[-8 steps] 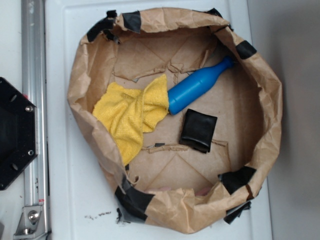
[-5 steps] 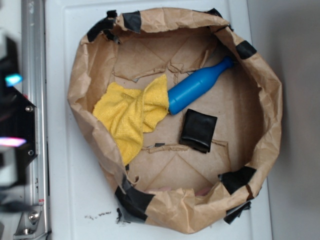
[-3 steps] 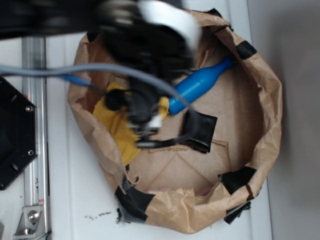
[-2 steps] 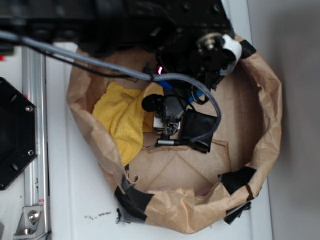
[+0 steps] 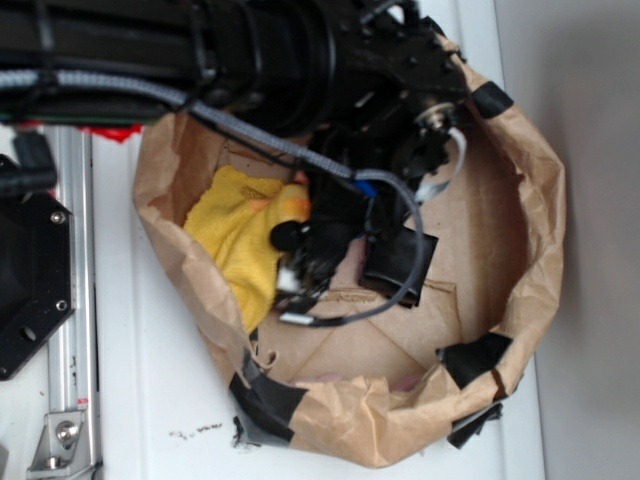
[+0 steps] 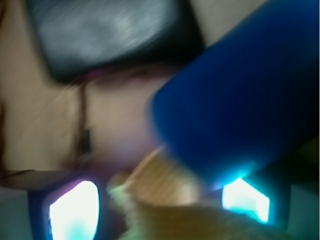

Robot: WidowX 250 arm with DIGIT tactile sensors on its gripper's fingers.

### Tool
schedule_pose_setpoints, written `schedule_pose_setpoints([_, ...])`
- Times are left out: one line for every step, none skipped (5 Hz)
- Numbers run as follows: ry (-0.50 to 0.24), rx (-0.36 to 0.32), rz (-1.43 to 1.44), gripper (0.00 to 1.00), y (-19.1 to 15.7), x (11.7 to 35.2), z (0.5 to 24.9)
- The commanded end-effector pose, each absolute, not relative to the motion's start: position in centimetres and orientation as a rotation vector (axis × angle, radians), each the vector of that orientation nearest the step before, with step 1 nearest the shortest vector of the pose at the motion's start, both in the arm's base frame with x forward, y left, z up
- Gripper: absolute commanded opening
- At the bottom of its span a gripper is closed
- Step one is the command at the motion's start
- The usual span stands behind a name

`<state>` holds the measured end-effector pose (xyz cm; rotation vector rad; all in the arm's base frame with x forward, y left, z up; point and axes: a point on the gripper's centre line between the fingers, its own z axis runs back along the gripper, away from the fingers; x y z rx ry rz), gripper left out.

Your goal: Grab the yellow cloth.

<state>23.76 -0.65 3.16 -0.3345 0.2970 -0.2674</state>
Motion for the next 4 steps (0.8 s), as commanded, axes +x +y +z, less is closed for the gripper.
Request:
schedule_pose_setpoints([0.396,-0.281,-0.254,0.48,-2.3,21.2,3.5])
schedule_pose_setpoints([0.399,-0.233,-0.250,0.00,-2.8,21.2,3.3])
schedule_pose_setpoints([0.388,-0.222,-0.250,0.00,-2.7,21.3,3.4])
schedule_pose_setpoints([0.359,-0.188,-0.244,0.00,-2.6,21.3,4.5])
